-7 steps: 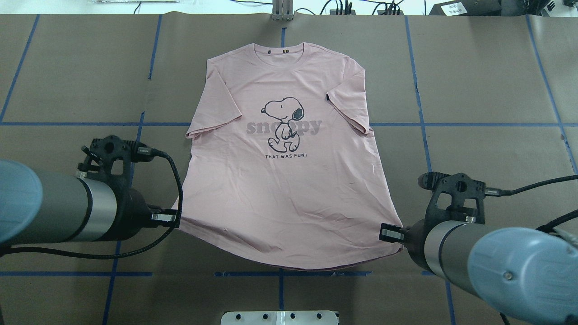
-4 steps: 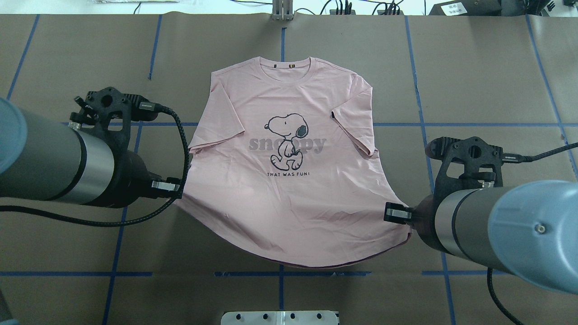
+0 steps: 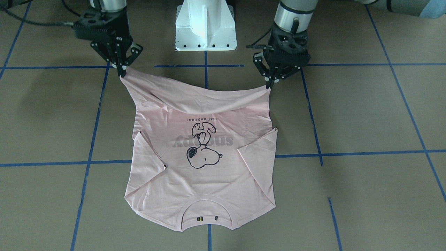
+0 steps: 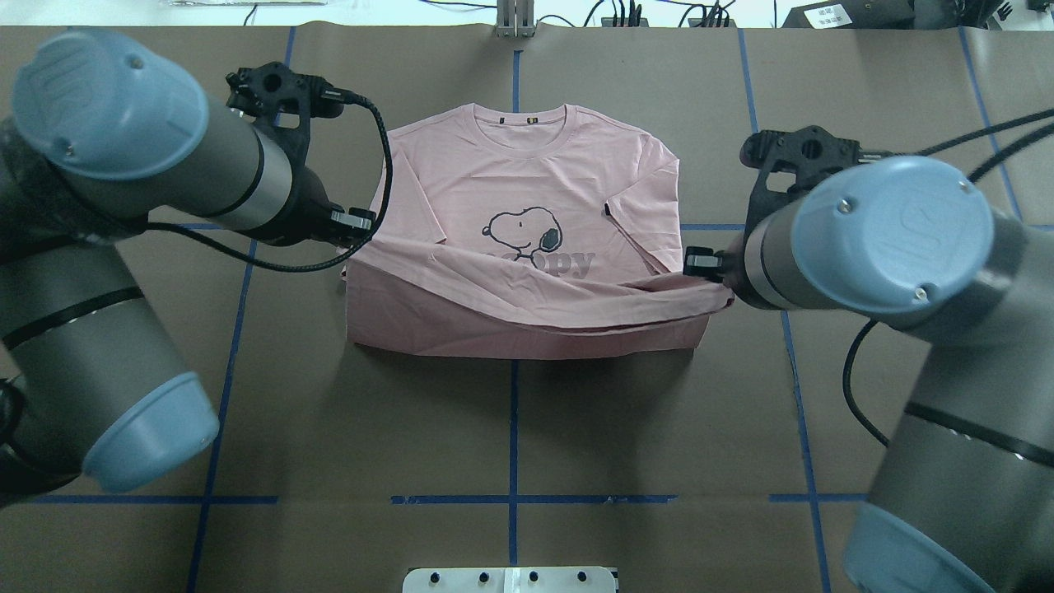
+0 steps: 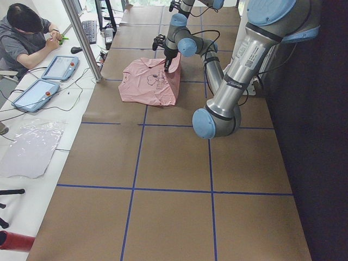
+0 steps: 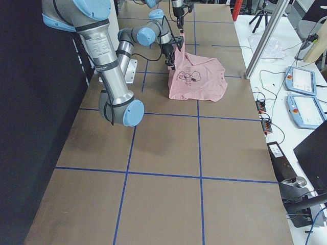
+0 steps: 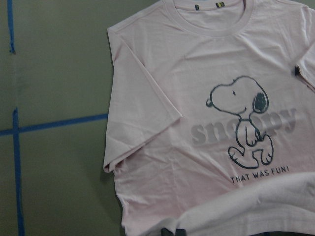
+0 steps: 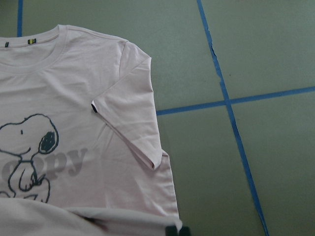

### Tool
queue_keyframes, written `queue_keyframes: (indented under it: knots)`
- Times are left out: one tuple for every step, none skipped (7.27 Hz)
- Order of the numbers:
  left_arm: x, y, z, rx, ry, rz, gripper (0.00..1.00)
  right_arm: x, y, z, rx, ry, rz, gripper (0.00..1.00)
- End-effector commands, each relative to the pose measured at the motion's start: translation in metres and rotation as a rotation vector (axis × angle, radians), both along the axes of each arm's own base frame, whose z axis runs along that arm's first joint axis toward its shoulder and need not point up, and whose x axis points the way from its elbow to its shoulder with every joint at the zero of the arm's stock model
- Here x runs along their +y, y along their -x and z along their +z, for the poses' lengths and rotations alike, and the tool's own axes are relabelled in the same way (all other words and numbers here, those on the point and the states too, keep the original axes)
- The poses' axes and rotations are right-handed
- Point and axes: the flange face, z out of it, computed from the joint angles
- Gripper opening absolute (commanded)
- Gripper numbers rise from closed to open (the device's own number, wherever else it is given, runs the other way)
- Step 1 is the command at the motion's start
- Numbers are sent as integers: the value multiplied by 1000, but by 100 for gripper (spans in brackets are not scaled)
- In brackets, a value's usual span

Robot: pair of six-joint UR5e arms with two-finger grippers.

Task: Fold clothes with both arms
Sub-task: 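Lift the hem with both grippers and fold it toward the collar, then release the hem near the collar and raise both grippers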

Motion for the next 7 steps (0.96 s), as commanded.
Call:
queue_keyframes:
  knots:
    - [-63, -4, 3, -37, -27, -35, 0, -82, 20, 30, 14, -7, 47, 0]
    - [-90, -13, 18, -35, -39, -50, 0, -105, 32, 34, 21, -6, 58, 0]
    - [-125, -32, 37, -32, -45, -62, 0, -130, 48, 41, 27, -4, 68, 0]
    - [-157, -50, 51, -36, -53, -69, 0, -161, 67, 59, 38, 4, 80, 0]
    - [-195, -57, 73, -54, -78, -71, 0, -199, 79, 81, 42, -14, 88, 0]
    - [-228, -56, 101, -78, -89, -78, 0, -241, 91, 105, 62, -14, 99, 0]
    - [-247, -60, 116, -96, -101, -91, 17, -279, 101, 123, 80, 0, 109, 41]
